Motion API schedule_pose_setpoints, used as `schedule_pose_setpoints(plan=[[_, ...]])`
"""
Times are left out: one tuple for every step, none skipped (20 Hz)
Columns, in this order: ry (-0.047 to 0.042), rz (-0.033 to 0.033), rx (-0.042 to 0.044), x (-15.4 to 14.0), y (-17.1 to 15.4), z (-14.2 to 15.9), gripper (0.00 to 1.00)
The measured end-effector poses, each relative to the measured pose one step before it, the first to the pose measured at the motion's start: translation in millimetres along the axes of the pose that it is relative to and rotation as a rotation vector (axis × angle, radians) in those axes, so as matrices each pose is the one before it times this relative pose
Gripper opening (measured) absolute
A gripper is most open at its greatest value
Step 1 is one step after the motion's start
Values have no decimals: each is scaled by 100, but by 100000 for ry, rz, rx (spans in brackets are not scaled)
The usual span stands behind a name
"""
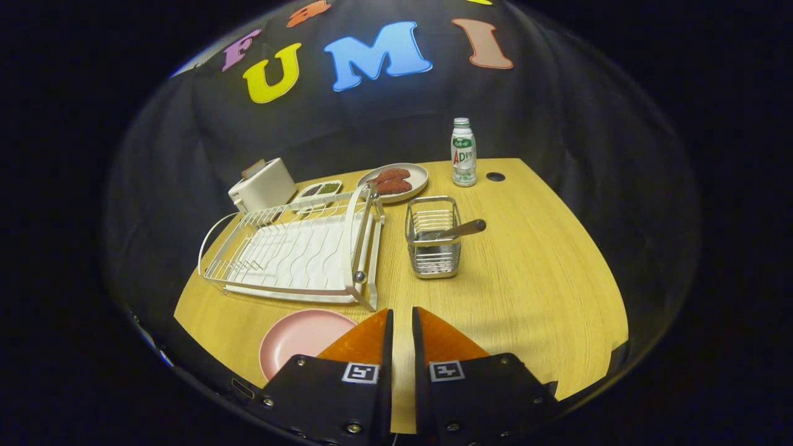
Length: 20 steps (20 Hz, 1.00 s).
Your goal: Take the plate from the dish rack, then take the spoon from the basket and place it into the plate.
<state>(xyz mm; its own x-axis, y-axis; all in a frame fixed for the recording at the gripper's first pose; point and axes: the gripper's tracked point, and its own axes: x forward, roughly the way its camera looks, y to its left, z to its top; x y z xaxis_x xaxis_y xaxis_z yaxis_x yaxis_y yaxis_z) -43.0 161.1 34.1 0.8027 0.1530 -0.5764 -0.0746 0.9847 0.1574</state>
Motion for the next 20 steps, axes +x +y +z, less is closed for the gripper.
schedule_pose_setpoints(plan=[[-5154, -730, -538, -147, -690, 874, 15], [-5027, -407, -922, -54, -577, 665, 15], [-4553, -776, -1008, 80, -652, 564, 16], [-3138, -327, -296, -20, -545, 23, 16], [-2235, 208, 338, 84, -322, 134, 16], [-1581, -125, 170, 270, -377, -92, 16], [-806, -1041, 302, 317, -615, -190, 16], [-372, -739, 436, 390, -431, -341, 16], [-85, -679, 1290, 459, -439, -282, 15], [-372, -411, 1987, 500, -330, -137, 16], [-1149, -99, 2004, 554, -217, 43, 16], [-1874, -803, 969, 971, -457, 184, 16], [-2254, -723, -838, 516, -372, 296, 16], [-3043, -1518, -1585, 748, -572, 474, 16], [-2698, 237, -696, 587, -76, 477, 16], [-1533, 1355, -400, 401, 285, 93, 16], [-650, 1146, -310, 482, 91, 48, 16], [-424, 1060, -278, 510, -11, 119, 16], [-584, 524, -210, 226, -154, 44, 16], [-477, 213, 278, 518, -38, 302, 16]])
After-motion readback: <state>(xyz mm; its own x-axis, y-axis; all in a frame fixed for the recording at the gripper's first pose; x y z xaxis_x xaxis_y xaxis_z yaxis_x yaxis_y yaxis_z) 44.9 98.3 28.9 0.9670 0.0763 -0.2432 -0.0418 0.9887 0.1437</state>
